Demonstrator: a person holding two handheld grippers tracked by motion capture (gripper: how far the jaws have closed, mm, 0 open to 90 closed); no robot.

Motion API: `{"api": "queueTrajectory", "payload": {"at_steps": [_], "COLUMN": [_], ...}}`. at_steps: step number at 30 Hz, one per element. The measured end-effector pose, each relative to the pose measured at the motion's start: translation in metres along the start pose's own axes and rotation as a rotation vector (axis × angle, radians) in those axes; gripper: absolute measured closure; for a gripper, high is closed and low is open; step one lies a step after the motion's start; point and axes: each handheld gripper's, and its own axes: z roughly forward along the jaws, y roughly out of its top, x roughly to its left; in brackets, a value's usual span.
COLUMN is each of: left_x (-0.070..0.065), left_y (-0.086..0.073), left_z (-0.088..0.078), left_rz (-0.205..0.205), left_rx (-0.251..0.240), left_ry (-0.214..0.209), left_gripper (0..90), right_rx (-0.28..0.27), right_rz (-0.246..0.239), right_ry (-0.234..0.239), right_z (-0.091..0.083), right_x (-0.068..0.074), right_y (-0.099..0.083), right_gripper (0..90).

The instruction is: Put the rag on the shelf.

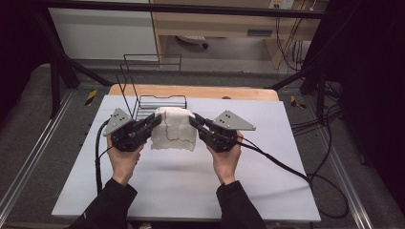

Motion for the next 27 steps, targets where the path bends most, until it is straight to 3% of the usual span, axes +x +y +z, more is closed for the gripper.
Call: {"api": "queueTrajectory", "payload": {"at_steps": [27], "left_x": [0.012], "left_y": [0.040], "left_z": [-0.007], "left_rz": [0.011], "left_rx": [-0.087], "left_ry": [0.022], "left_gripper": [80.8], "right_rx": [-0.083], "right_rz": [-0.045], "right_ry": [-0.009], "right_z": [0.014], "right_x": [0.007], "right_y": [0.040], "right_gripper": [81.3]}}
